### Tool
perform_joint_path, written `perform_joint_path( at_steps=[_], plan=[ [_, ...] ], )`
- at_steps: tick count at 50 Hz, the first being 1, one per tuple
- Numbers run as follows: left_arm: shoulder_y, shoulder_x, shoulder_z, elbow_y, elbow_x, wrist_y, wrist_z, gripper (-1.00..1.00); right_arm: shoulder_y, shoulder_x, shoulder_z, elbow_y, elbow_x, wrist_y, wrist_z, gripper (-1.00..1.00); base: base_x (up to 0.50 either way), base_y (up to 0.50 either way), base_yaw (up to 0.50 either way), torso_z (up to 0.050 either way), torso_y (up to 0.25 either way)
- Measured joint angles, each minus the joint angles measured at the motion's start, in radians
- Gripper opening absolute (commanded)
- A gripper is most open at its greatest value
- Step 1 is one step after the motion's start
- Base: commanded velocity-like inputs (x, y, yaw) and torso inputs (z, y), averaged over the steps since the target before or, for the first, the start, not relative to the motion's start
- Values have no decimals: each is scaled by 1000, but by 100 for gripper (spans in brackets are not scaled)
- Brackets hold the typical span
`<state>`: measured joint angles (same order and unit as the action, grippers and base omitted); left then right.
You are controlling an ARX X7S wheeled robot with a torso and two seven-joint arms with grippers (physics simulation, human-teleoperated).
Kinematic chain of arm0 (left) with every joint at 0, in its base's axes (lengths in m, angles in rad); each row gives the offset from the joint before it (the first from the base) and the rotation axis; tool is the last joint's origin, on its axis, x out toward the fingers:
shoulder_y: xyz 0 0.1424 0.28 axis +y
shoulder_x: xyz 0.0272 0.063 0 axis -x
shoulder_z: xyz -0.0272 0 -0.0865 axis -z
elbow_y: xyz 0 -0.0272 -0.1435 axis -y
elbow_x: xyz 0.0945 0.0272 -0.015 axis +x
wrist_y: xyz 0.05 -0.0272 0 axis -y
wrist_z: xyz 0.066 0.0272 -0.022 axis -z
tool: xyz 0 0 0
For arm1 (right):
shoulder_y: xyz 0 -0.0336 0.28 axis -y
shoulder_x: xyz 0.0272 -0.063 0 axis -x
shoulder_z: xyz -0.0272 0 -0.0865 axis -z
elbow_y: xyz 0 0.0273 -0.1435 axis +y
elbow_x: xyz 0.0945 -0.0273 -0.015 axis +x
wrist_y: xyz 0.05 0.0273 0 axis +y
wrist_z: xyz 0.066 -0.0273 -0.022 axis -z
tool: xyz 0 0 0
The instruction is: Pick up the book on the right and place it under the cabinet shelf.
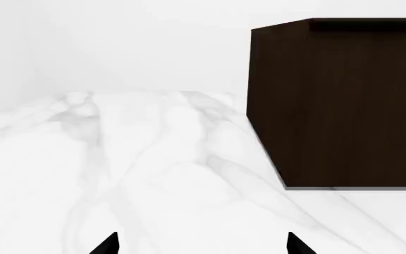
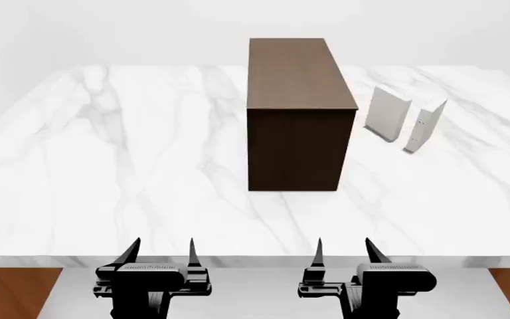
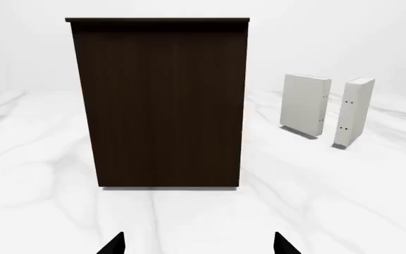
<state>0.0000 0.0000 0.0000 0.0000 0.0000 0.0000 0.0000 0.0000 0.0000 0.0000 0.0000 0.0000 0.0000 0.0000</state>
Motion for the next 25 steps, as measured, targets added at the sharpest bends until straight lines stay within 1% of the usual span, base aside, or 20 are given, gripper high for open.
perform_joint_path(
  at_steps=[4,9,17,25],
  plan=[
    [1,-6,6,9,-9,-8,-6,100,-1,6,-7,-8,8,8,7,100,0,0,0,0,0],
    [2,-18,13,63,-32,-53,-17,100,0,19,-20,-63,21,58,21,100,0,0,0,0,0],
    [-17,-43,25,208,-69,-172,-37,100,19,47,-42,-220,31,187,42,100,0,0,0,0,0],
    [-65,-70,36,350,-93,-304,-56,100,67,75,-55,-388,38,336,58,100,0,0,0,0,0]
  ],
)
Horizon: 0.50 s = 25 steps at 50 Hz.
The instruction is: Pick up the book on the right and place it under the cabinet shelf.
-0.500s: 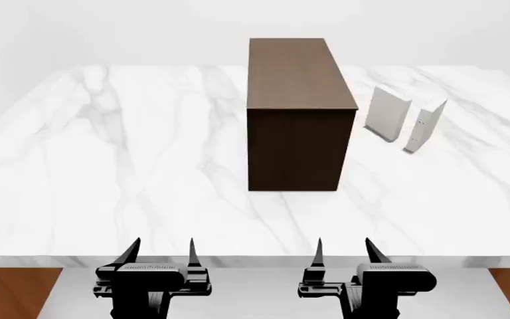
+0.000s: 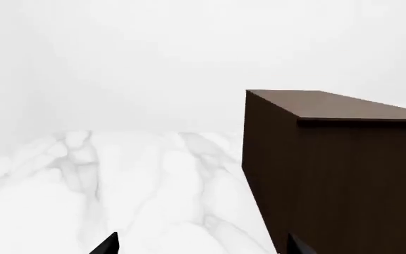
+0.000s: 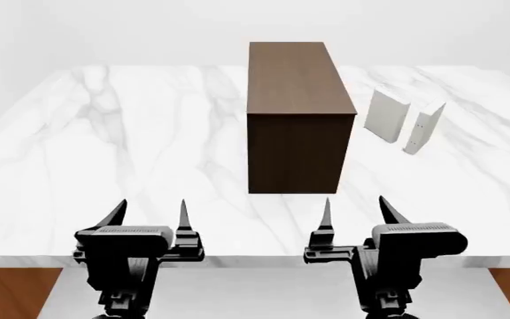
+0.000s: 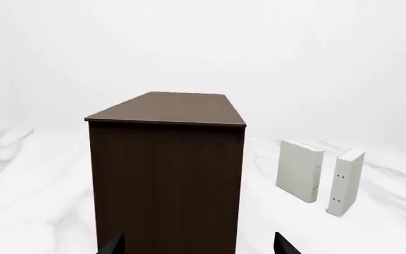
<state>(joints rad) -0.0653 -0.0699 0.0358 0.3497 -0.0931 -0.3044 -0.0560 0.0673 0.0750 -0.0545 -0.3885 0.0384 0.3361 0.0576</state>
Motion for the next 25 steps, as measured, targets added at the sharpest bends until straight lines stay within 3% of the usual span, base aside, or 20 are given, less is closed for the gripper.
perform_joint_path(
  at_steps=[14,25],
  plan=[
    [-100,-33,4,164,-39,-184,-31,100,94,36,-11,-215,16,216,19,100,0,-50,0,0,0],
    [-138,-45,-11,207,-65,-245,-54,100,133,52,-15,-290,26,295,34,100,0,-317,0,0,0]
  ],
)
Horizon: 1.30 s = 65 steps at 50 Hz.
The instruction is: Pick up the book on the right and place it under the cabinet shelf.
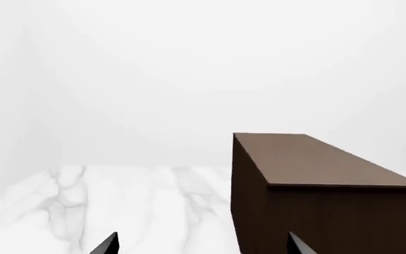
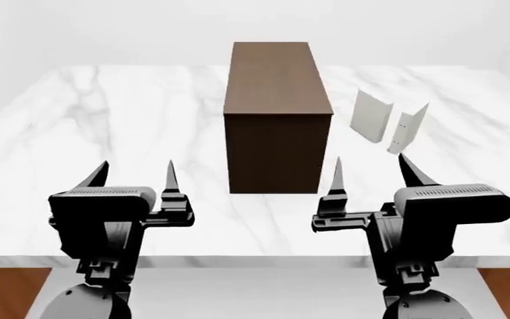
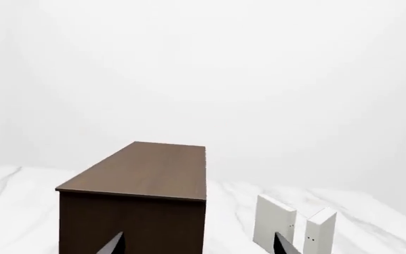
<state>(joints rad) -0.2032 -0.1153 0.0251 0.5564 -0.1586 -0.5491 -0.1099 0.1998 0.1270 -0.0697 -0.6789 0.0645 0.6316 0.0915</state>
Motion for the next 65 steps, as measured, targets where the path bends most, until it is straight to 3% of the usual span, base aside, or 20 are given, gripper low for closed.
perform_joint_path(
  at_steps=[47,65],
  plan=[
    [-23,-39,25,-12,-39,4,-41,100,16,36,-12,-25,34,23,41,100,0,-417,0,0,0],
    [-25,-53,34,-16,-48,14,-52,100,14,46,-19,-25,46,10,52,100,87,-66,0,0,0]
  ],
)
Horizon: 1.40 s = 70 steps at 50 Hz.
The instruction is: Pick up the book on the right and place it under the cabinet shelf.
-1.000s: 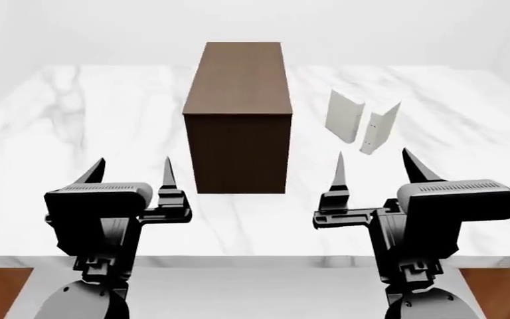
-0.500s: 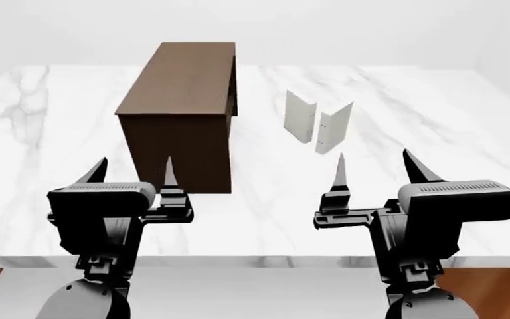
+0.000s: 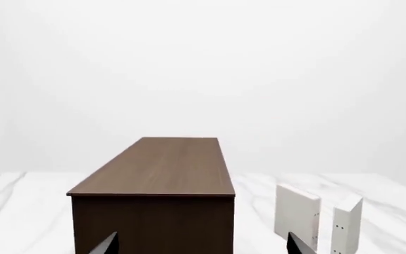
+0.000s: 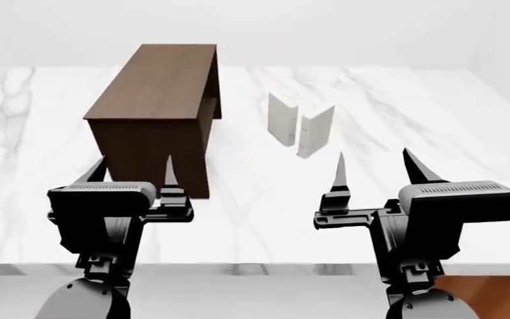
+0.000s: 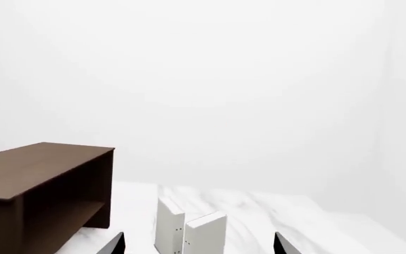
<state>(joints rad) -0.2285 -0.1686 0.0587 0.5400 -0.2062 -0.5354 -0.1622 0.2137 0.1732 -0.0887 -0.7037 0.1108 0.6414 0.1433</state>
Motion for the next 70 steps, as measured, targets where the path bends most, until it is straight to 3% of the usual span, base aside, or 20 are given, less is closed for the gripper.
perform_joint_path(
  at_steps=[27,49,70],
  plan=[
    [-13,-24,-8,28,-25,-13,-19,100,17,16,-17,-22,14,8,18,100,190,0,0,0,0],
    [-170,-76,-79,177,-97,-180,-51,100,105,43,-8,-114,40,144,31,100,225,0,0,0,0],
    [-227,-103,-109,190,-118,-206,-60,100,155,59,-6,-144,55,206,44,100,224,0,0,0,1]
  ],
)
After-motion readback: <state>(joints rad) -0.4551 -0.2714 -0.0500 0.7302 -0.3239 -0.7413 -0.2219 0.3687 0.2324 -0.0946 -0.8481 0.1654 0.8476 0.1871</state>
